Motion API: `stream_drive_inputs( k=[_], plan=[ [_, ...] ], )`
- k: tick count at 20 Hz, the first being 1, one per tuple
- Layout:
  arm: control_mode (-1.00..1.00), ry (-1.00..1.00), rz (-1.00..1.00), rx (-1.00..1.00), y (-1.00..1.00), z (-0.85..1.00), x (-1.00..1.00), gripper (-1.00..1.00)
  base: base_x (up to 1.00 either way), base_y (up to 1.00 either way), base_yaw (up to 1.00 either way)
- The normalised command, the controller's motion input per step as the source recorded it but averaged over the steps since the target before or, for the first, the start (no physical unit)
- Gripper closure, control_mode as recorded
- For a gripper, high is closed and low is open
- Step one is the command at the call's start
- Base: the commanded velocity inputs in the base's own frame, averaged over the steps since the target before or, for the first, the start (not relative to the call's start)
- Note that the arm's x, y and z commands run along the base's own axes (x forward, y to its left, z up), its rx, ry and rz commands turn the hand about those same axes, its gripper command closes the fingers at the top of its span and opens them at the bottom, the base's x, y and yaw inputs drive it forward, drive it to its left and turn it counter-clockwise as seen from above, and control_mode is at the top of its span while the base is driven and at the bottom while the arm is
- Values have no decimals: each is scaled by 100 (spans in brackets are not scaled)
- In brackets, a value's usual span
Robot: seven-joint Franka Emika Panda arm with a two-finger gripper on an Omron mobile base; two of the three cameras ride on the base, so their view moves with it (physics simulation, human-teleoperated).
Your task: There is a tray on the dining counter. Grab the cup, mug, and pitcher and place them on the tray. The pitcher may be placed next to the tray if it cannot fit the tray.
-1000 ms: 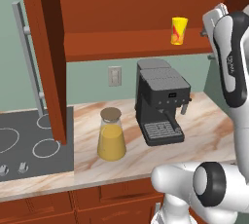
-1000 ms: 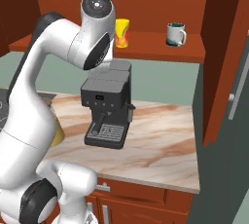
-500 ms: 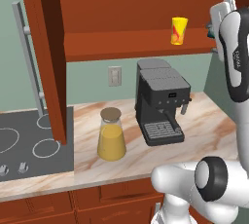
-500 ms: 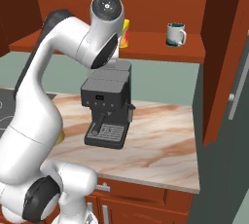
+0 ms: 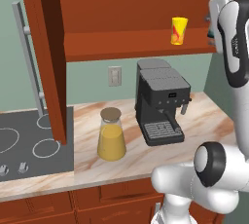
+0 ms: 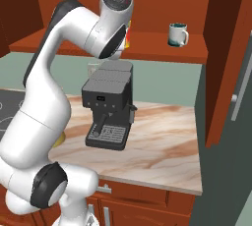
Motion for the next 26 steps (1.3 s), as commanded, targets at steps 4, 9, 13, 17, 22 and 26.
stream_drive_inputs(
  k=[4, 9, 13, 17, 22, 26],
  plan=[
    [-100, -5, 0, 0, 0, 0, 33, -100, 0, 0, 0],
    [-100, -9, 0, 0, 0, 0, 38, -100, 0, 0, 0],
    [-100, -8, 0, 0, 0, -4, 21, -100, 0, 0, 0],
    [-100, -1, 0, 0, 0, -6, 10, -100, 0, 0, 0],
    [-100, 0, 0, 0, 0, 0, 22, -100, 0, 0, 0],
    [-100, 0, 0, 0, 0, 0, 26, -100, 0, 0, 0]
  ],
)
